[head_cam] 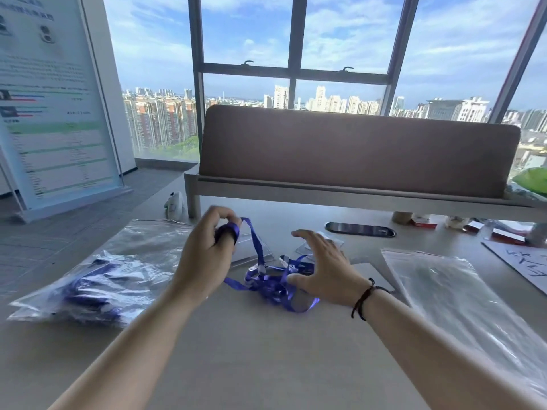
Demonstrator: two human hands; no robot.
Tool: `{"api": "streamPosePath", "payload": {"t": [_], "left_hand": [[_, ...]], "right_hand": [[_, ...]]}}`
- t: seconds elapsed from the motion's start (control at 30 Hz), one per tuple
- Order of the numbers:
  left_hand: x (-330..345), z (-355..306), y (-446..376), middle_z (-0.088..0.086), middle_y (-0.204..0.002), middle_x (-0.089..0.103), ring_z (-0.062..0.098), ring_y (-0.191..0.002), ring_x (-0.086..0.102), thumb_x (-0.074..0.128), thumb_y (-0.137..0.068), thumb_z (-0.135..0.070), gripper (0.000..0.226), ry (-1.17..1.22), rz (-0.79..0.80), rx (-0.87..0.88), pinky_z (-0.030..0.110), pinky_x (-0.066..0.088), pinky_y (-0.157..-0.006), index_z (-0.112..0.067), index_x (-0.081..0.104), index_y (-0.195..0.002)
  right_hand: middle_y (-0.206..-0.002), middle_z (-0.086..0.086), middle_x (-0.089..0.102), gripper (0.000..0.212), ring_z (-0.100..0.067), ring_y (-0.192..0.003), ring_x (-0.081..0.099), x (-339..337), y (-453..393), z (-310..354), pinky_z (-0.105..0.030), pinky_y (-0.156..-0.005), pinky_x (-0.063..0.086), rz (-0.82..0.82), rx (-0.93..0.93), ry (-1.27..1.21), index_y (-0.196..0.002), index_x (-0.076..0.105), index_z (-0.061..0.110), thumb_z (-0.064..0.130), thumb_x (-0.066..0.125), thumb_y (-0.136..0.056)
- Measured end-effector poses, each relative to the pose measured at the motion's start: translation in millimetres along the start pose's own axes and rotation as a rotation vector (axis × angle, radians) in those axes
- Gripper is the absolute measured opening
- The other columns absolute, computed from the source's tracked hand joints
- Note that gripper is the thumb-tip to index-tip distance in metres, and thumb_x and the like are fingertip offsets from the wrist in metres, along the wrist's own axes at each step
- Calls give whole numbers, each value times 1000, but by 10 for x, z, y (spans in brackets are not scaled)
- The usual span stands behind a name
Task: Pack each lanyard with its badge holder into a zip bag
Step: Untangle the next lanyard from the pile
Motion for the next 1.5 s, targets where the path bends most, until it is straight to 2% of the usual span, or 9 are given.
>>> {"api": "streamPosePath", "payload": {"t": [0.1,0.2,0.4,0.6,0.73,0.87,1.13,1.33,1.5], "left_hand": [[58,-231,-60,3,-51,41,15,-45,32,38,-94,6,29,16,108,51,25,29,-46,-19,52,-91],[34,-366,-153,-2,-50,39,11,-41,31,34,-94,7,28,131,40,-7,23,27,-42,-14,52,-92],[-177,-557,-407,-1,-51,40,13,-39,31,33,-98,-2,34,275,-89,-106,21,24,-41,-25,54,-84],[-265,-891,-695,5,-62,64,20,-38,52,36,-101,-7,25,91,-29,-185,27,45,-42,-20,56,-94],[-209,-959,-689,9,-93,75,26,-70,69,38,-99,-10,27,-114,123,-281,38,61,-60,-11,66,-97],[-174,-951,-696,10,-94,74,28,-80,68,39,-102,-13,29,24,77,-388,38,60,-65,-9,68,-100],[-223,-978,-642,11,-80,72,29,-68,70,41,-103,-44,45,586,218,-590,40,61,-61,-9,67,-92],[-192,-1021,-620,13,-83,70,29,-69,67,42,-94,-64,63,431,370,-532,34,56,-60,-7,68,-96],[-28,-773,-454,5,-73,64,17,-50,50,48,-90,-70,60,122,425,-496,21,28,-44,-13,69,-92]], "right_hand": [[-125,9,64,70,-19,-112,55,146,-37,222,-37,-97,43,152,-91,70,-139,46,33,53,74,-78],[-84,0,65,19,-25,-81,59,178,-96,258,-31,-69,47,188,-82,271,-82,64,26,44,68,-82],[-68,-7,56,36,-24,-64,50,72,-118,12,-31,-60,44,178,-7,68,-60,51,20,30,61,-93],[-60,-4,56,37,-20,-57,48,-20,-71,-207,-30,-60,39,65,196,-219,-59,52,14,25,56,-94],[-76,-15,71,27,-26,-66,61,-186,17,-189,-32,-63,46,8,344,-714,-67,60,7,13,53,-92],[-82,-22,74,30,-32,-61,63,-335,86,-13,-32,-54,52,78,423,-1000,-69,54,8,21,47,-95],[-46,0,44,36,-17,-40,28,-407,34,27,-20,-41,26,39,496,-867,-74,54,12,40,49,-97],[-58,-4,47,15,-15,-41,28,-423,41,99,-22,-46,26,18,460,-1019,-78,58,9,12,53,-91],[-58,-4,45,17,-15,-45,28,-700,-20,341,-23,-44,26,17,246,-1127,-76,59,11,11,57,-94]]}}
Point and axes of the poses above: each hand's wrist, its own y-axis away from the middle knuckle, its own x-axis out of the palm, z = x × y, the point moved 3 cm from there along -y, towards the middle knuckle
